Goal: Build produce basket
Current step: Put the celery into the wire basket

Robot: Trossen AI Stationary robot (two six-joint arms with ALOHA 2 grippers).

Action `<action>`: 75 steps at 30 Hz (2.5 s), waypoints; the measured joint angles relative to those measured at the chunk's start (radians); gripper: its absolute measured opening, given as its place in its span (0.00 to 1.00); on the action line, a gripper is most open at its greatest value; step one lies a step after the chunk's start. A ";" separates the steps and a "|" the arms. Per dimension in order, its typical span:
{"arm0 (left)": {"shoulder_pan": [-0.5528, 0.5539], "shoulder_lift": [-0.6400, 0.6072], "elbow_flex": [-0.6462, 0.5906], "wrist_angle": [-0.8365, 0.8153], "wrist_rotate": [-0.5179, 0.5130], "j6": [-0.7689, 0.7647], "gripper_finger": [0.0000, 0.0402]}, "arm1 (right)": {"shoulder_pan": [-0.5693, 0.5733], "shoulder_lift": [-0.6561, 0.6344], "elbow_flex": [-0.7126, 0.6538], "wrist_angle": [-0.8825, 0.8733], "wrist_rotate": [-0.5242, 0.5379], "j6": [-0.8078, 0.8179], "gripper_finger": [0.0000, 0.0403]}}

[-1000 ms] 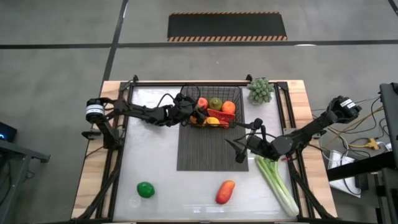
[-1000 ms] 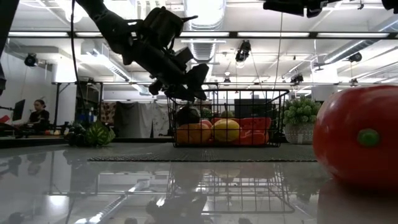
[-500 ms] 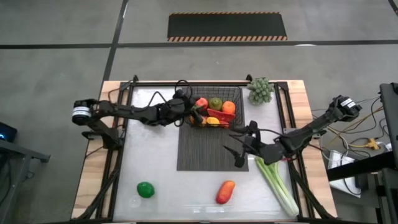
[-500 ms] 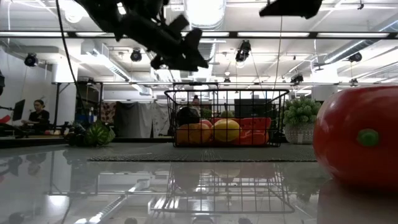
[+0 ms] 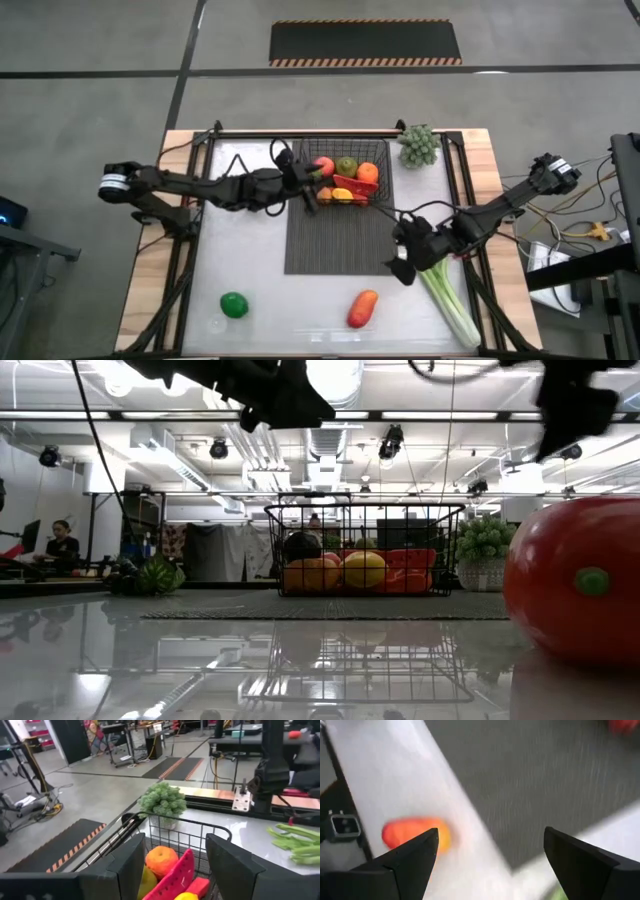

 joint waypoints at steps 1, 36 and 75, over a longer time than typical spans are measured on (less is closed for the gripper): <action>-0.003 -0.002 0.000 -0.001 0.000 0.005 0.48 | 0.000 0.000 -0.010 -0.016 -0.041 0.053 0.85; -0.007 0.000 -0.001 -0.028 -0.018 0.023 0.48 | 0.110 0.273 -0.127 -0.220 -0.639 0.525 0.87; -0.006 0.001 -0.001 -0.027 -0.018 0.024 0.48 | 0.109 0.362 -0.127 -0.186 -0.606 0.429 0.27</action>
